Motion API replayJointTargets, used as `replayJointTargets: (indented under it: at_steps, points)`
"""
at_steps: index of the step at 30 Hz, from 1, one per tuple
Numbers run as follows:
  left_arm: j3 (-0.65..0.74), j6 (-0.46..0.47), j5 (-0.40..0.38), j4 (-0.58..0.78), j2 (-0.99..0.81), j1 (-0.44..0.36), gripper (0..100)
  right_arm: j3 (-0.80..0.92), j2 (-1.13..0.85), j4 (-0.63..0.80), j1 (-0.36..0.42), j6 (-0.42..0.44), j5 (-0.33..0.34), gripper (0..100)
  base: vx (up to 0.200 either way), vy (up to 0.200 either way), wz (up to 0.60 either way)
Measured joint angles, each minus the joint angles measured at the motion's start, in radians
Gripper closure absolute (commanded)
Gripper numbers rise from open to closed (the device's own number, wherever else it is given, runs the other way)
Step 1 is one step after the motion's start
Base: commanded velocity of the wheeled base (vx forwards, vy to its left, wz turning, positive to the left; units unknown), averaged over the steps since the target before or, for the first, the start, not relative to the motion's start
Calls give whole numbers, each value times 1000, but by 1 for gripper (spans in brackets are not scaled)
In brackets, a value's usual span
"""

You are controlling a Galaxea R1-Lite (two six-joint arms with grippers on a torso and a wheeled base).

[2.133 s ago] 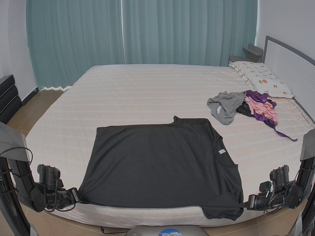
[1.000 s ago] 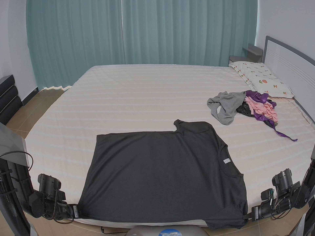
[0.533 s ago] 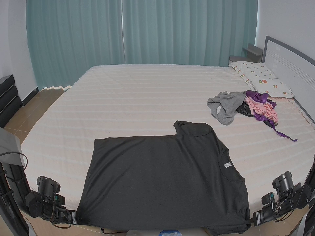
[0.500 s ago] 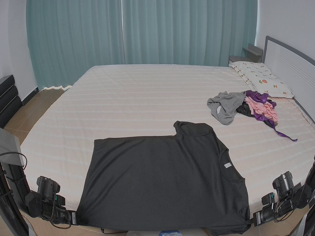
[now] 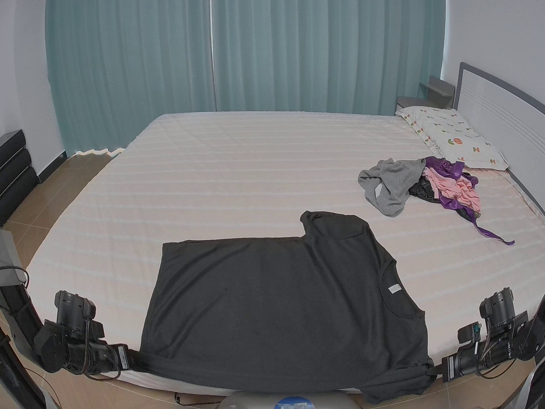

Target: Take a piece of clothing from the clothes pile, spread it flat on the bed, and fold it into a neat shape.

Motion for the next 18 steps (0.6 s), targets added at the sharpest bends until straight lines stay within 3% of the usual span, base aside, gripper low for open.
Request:
replayJointTargets:
  at_steps: [3,7,11,18]
  points:
    - [-43,-85,1,-4,-27,-3,100,-18,-7,-63,-3,56,-1,100,0,0,0]
    - [-92,-124,2,-7,-58,-5,100,-63,-11,-140,-5,131,-44,100,0,0,0]
    - [-120,-141,2,-6,-78,-6,100,-112,-9,-154,-5,148,-96,100,0,0,0]
    - [-160,-171,1,-2,-86,-8,100,-167,11,-157,6,152,-108,100,0,0,0]
